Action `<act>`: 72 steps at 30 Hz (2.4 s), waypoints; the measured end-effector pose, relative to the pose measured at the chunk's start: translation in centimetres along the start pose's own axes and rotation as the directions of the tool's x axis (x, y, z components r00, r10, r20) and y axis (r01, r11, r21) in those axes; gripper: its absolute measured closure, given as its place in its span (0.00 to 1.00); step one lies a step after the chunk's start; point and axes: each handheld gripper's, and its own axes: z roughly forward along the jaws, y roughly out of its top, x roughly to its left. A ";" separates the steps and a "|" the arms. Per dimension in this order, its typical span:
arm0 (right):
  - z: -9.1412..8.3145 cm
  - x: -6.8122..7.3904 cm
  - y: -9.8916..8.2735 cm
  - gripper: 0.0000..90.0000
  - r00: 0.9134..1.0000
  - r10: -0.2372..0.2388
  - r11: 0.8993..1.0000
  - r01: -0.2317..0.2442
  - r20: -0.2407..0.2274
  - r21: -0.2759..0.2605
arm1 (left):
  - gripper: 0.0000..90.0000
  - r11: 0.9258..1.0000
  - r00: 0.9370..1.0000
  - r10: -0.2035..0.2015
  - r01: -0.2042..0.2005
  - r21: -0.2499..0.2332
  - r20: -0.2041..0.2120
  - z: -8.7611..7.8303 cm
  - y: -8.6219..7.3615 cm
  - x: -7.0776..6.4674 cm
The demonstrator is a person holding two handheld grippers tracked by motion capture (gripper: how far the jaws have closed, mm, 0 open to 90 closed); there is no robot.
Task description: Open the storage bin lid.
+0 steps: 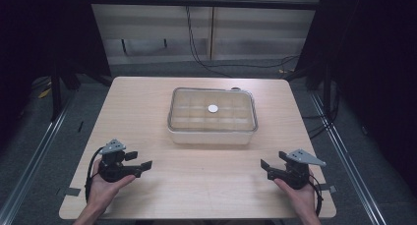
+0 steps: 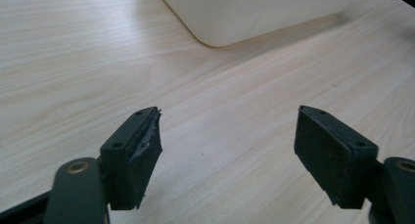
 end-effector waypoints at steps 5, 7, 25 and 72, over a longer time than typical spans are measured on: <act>0.1 0.4 -0.1 0.26 0.999 -0.024 1.000 0.025 -0.027 0.013 | 0.28 1.000 1.000 0.013 -0.013 0.009 -0.016 0.2 0.0 0.0; 0.4 0.8 -0.2 0.27 0.998 -0.040 0.999 0.041 -0.041 0.035 | 0.28 1.000 1.000 -0.003 0.003 0.011 -0.021 0.3 0.0 0.2; 0.1 1.2 1.9 0.22 0.989 -0.011 0.995 0.026 -0.148 0.099 | 0.29 1.000 1.000 0.011 -0.011 -0.006 -0.021 0.4 0.4 -0.5; 4.7 -1.4 9.8 0.26 0.977 0.045 0.990 -0.016 -0.207 0.137 | 0.26 0.998 0.998 0.057 -0.057 -0.004 0.016 3.7 10.1 0.6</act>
